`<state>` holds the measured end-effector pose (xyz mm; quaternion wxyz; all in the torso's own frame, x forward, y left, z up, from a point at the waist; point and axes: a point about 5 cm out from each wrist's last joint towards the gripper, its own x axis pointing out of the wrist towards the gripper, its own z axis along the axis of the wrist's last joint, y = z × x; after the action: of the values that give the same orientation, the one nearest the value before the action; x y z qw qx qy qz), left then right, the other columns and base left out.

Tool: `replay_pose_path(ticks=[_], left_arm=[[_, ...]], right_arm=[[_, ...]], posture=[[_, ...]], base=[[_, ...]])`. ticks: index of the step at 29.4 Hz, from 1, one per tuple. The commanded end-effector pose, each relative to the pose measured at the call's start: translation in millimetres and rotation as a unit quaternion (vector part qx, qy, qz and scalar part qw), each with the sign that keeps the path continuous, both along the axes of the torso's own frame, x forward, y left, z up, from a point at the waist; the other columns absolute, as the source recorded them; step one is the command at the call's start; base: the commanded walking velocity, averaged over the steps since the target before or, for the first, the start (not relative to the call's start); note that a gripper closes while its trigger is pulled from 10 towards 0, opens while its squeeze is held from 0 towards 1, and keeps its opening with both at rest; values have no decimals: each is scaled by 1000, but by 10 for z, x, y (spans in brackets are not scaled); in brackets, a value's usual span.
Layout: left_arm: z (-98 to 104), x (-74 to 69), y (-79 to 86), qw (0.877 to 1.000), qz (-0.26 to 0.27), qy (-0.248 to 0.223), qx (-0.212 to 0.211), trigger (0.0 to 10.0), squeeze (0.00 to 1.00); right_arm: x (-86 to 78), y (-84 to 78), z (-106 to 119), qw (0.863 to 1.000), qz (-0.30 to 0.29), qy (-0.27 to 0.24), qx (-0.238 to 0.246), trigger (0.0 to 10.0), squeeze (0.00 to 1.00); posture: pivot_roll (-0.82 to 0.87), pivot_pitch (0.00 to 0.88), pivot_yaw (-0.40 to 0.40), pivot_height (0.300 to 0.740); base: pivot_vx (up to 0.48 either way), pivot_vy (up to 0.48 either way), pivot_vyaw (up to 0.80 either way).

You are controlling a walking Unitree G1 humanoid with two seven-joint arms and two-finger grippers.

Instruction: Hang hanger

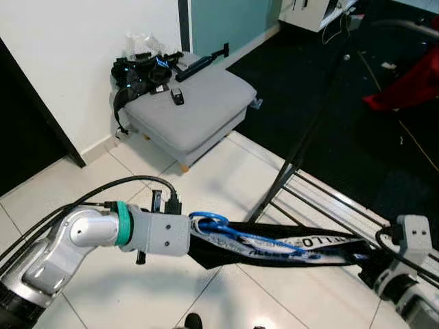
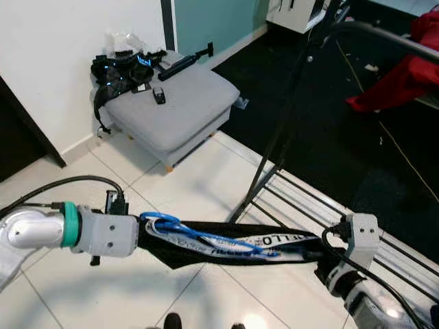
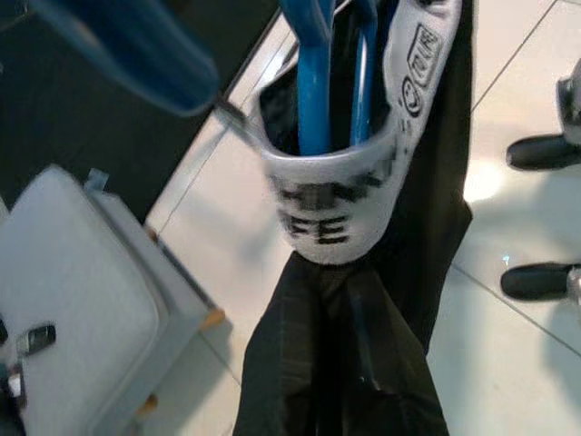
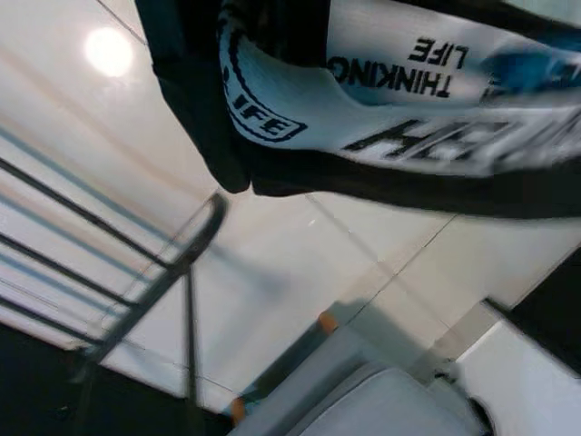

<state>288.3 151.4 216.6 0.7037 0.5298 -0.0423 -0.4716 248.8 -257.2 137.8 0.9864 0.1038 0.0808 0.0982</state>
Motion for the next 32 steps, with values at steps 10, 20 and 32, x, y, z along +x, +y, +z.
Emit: replay_pose_path(ticks=[10, 20, 32], left_arm=[[-43, 90, 105, 998, 34, -32, 29, 10000, 0], [-112, 179, 96, 993, 58, -82, 55, 10000, 0], [-188, 157, -141, 997, 56, -61, 3, 10000, 0]], right_arm=[[-92, 22, -99, 999, 8, 27, 18, 0, 0], [34, 350, 245, 997, 59, -24, 43, 0, 0], [143, 1134, 222, 984, 164, -20, 72, 0, 0]], posture=[[-222, 311, 87, 740], [-218, 309, 87, 740], [-224, 305, 81, 740]], base=[[0, 0, 0], [0, 0, 0], [0, 0, 0]])
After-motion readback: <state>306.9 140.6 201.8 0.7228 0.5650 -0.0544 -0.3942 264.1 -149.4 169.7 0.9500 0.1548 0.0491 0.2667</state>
